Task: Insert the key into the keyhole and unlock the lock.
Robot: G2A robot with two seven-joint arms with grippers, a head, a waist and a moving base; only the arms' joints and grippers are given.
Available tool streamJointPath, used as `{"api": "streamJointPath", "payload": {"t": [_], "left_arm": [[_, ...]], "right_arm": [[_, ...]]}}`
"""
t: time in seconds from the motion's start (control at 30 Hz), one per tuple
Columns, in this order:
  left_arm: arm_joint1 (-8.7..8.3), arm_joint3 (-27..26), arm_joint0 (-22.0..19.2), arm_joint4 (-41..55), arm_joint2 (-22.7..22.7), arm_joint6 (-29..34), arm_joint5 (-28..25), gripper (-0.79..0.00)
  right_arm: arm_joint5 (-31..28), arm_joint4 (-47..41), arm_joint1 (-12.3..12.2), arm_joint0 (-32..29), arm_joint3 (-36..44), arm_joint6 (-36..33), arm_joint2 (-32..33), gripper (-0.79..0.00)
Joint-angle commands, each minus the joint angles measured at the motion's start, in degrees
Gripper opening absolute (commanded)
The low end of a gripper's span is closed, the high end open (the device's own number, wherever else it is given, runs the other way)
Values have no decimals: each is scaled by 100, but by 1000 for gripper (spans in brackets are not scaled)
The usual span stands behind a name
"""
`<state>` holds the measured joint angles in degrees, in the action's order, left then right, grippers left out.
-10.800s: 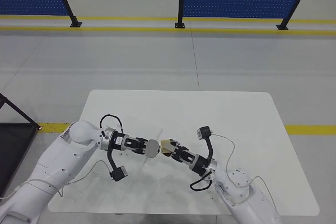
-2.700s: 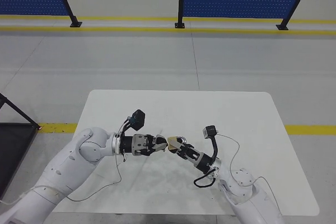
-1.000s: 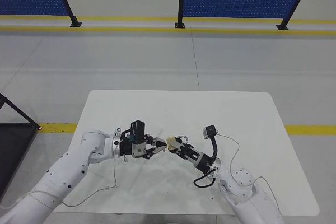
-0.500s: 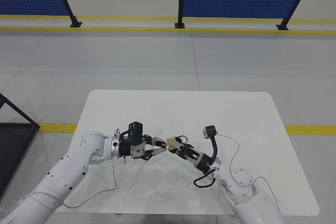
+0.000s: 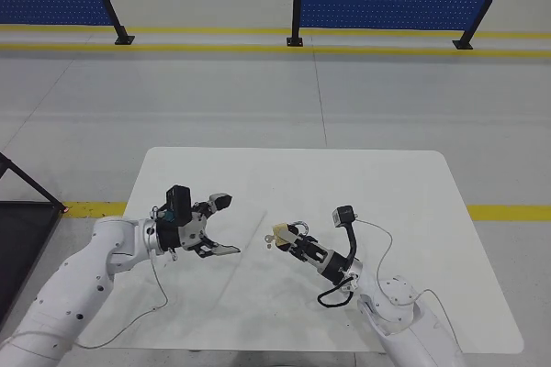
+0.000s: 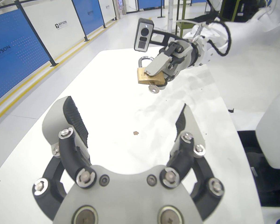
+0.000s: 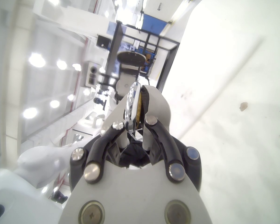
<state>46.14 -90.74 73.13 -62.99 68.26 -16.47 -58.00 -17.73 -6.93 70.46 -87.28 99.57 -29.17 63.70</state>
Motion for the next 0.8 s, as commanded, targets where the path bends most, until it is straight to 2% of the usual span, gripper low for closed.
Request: {"api": "streamJointPath", "payload": {"t": [0.0,0.23,0.37,0.57,0.77], "left_arm": [[-15,11,26,48,52,3,0,0],[-15,11,26,48,52,3,0,0],[-15,11,26,48,52,3,0,0],[-15,11,26,48,52,3,0,0],[-15,11,26,48,52,3,0,0]], "right_arm": [[0,0,0,0,0,0,0,-785],[33,56,-2,2,-6,13,5,-785],[824,1120,-19,-4,143,217,-149,-785],[1863,2135,35,169,34,485,-632,-785],[2404,2611,61,261,40,559,-830,-785]]}}
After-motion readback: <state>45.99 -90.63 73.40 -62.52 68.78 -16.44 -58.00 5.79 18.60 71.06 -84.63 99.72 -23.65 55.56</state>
